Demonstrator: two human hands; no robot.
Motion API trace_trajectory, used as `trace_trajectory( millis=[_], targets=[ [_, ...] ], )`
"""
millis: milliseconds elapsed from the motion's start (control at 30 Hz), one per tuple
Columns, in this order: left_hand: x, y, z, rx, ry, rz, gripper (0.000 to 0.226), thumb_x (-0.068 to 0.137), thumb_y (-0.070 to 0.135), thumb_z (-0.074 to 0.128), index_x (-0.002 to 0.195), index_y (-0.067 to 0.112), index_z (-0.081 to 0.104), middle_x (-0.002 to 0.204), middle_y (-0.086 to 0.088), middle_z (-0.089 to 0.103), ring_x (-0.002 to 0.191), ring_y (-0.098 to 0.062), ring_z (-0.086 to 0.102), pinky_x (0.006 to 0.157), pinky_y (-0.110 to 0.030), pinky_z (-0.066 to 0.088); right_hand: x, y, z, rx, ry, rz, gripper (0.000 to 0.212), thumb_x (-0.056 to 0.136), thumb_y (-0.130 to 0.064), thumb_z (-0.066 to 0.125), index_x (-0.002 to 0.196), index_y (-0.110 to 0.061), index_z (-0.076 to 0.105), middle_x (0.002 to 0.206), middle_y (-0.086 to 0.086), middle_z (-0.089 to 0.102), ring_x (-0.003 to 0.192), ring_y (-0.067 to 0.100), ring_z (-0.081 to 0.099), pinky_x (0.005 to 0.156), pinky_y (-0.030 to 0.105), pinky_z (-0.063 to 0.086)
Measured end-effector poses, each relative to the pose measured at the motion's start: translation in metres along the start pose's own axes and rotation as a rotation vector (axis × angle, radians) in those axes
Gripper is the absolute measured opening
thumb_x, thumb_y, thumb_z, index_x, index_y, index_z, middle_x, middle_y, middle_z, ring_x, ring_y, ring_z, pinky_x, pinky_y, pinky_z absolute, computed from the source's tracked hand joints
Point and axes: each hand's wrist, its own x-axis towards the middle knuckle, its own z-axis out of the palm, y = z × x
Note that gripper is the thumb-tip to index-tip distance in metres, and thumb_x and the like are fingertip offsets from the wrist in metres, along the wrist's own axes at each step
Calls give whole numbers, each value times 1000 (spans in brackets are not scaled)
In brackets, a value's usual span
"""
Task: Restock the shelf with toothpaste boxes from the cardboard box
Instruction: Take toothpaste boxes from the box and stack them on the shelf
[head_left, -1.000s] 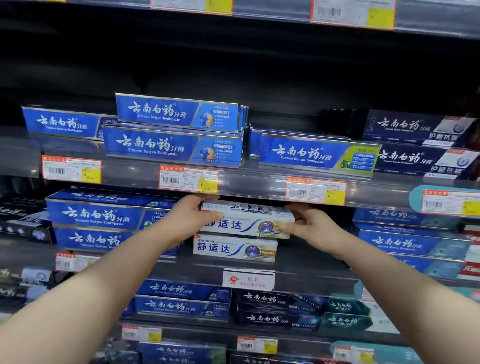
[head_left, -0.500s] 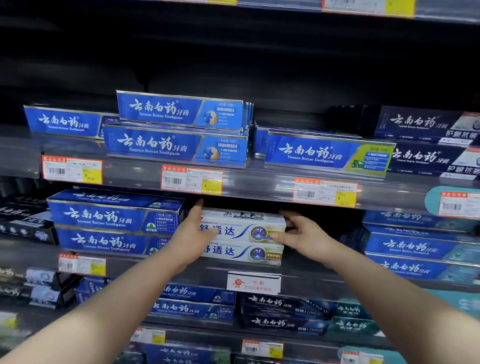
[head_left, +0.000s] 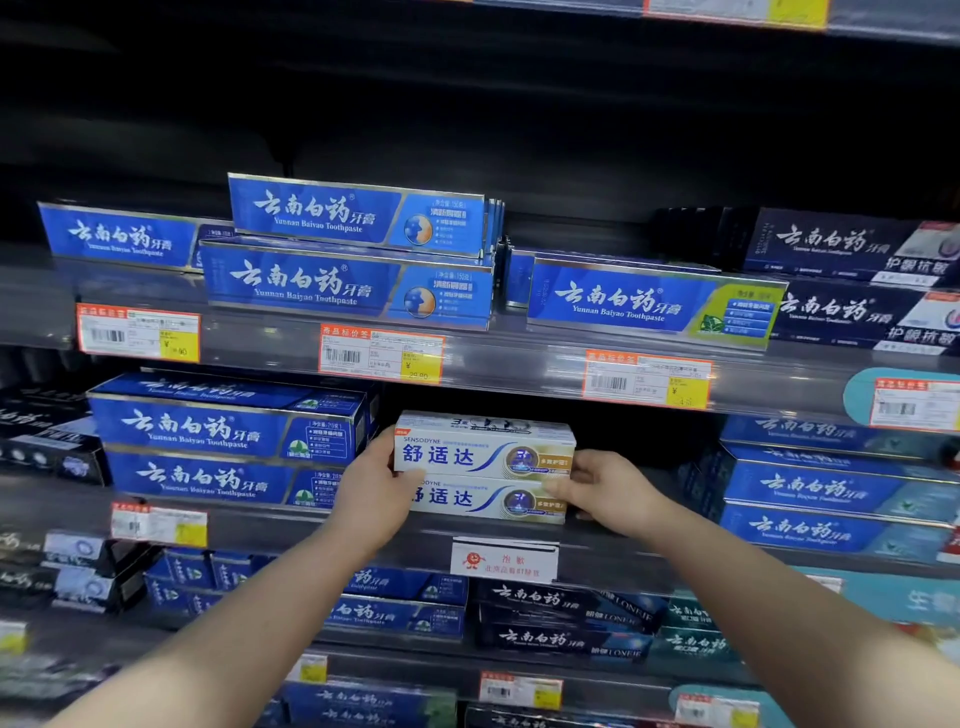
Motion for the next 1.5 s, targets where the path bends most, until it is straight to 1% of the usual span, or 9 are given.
trace_trajectory(
  millis=[233, 533, 667, 733, 800, 967, 1133, 1367, 1500],
  targets=[
    [2, -6, 2, 59, 37, 52, 43, 86, 10, 57, 127, 25, 51, 107, 0, 68, 86, -14, 60, 70, -24, 42, 0, 2, -1, -16, -6, -18, 30, 90, -9, 55, 119, -2, 56, 106, 4, 61, 77, -4, 54, 50, 0, 40],
    [2, -7, 5, 140, 47, 61, 30, 87, 13, 58, 117, 15, 58, 108, -6, 69, 85, -15, 56, 74, -26, 41, 0, 3, 1, -120, 32, -56, 30, 90, -15, 55, 118, -5, 57, 118, 9, 64, 94, 12, 58, 54, 2, 41],
    [4, -8, 6, 126, 53, 47, 32, 87, 13, 59, 119, 14, 55, 110, -8, 67, 85, -16, 55, 73, -26, 40, 1, 4, 1, -134, 32, -64, 32, 89, -18, 57, 119, -6, 57, 121, 9, 64, 104, 17, 60, 78, 20, 52],
    [5, -8, 6, 134, 60, 56, 35, 86, 13, 59, 121, 14, 53, 112, -8, 67, 85, -16, 55, 73, -27, 41, 1, 2, 0, -155, 34, -59, 32, 89, -18, 58, 119, -7, 57, 120, 8, 64, 108, 19, 60, 95, 33, 50],
    [4, -8, 6, 125, 61, 68, 37, 86, 12, 59, 122, 14, 51, 114, -8, 66, 87, -16, 55, 74, -27, 42, 1, 0, 0, -192, 40, -56, 32, 89, -20, 58, 119, -8, 58, 119, 7, 64, 108, 20, 61, 98, 35, 47],
    [2, -11, 6, 99, 58, 81, 41, 84, 11, 61, 123, 14, 50, 115, -7, 66, 99, -23, 62, 78, -28, 42, -1, 1, 2, -269, 97, -33, 30, 88, -27, 58, 111, -8, 62, 112, 8, 68, 101, 21, 63, 92, 35, 50],
    [-1, -12, 5, 102, 27, 89, 36, 85, 8, 58, 120, 14, 53, 112, -7, 67, 93, -20, 59, 77, -26, 41, -5, -2, 5, -381, 135, -7, 31, 90, -31, 54, 96, -2, 63, 96, 10, 67, 86, 23, 61, 73, 30, 46],
    [1, -12, 5, 104, 24, 95, 34, 86, 8, 57, 119, 14, 55, 110, -6, 68, 90, -18, 59, 75, -27, 41, -6, -4, 5, -394, 124, 11, 33, 92, -30, 50, 103, -1, 62, 108, 12, 67, 97, 26, 62, 82, 32, 48],
    [0, -9, 6, 106, 13, 93, 34, 86, 8, 56, 119, 14, 55, 110, -7, 67, 89, -18, 57, 75, -26, 41, -6, -5, 6, -404, 125, 15, 32, 92, -30, 50, 104, -2, 62, 108, 12, 66, 91, 23, 60, 77, 28, 47]
  ],
)
